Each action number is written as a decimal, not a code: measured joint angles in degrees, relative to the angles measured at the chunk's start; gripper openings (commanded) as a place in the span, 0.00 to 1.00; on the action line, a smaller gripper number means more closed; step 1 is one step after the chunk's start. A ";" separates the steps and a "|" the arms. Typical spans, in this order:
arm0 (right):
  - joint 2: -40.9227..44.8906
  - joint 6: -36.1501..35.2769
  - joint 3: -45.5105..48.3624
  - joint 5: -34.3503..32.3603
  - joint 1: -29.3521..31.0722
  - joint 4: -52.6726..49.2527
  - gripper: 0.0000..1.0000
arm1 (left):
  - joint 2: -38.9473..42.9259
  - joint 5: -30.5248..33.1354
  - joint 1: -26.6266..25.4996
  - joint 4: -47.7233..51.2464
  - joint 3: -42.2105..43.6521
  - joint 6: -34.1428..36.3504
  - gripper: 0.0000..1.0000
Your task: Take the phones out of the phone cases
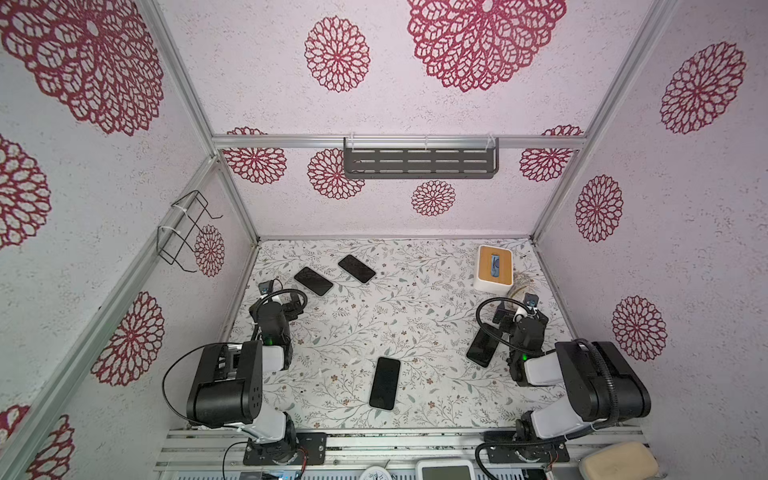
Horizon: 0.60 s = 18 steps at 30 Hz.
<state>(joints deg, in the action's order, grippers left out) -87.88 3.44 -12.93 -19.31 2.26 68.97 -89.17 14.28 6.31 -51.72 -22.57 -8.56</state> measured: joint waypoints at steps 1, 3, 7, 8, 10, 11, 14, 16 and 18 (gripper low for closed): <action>0.00 -0.02 0.00 0.00 0.00 0.00 0.99 | 0.00 0.00 0.00 0.00 0.00 0.00 0.97; 0.00 0.00 0.00 0.00 0.00 0.00 0.99 | 0.00 0.00 0.00 0.00 0.00 0.00 0.97; 0.00 -0.02 0.00 0.00 0.00 0.00 0.99 | 0.00 0.00 0.00 0.00 0.00 0.00 0.97; 0.00 -0.02 0.00 0.00 0.00 0.00 0.99 | 0.00 0.00 0.00 0.00 0.00 0.00 0.97; 0.00 -0.02 0.00 0.00 0.00 0.00 0.99 | 0.00 0.00 0.00 0.00 0.00 0.00 0.97; 0.00 0.00 0.00 0.00 0.00 0.00 0.99 | 0.00 0.00 0.00 0.00 0.00 0.00 0.97; -0.02 0.00 0.00 0.00 0.00 0.00 0.99 | 0.00 -0.26 0.22 0.00 0.00 -0.02 0.97; -0.04 -0.02 0.00 0.00 0.00 -0.02 0.99 | 0.00 -0.31 0.24 0.00 0.00 -0.02 0.97; -0.07 0.00 0.00 0.00 0.00 0.00 0.99 | 0.00 -0.44 0.26 0.02 0.00 -0.02 0.97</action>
<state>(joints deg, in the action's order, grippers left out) -87.94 3.44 -12.93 -19.31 2.26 68.97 -89.17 13.85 6.57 -51.70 -22.57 -8.58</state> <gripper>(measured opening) 0.989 0.972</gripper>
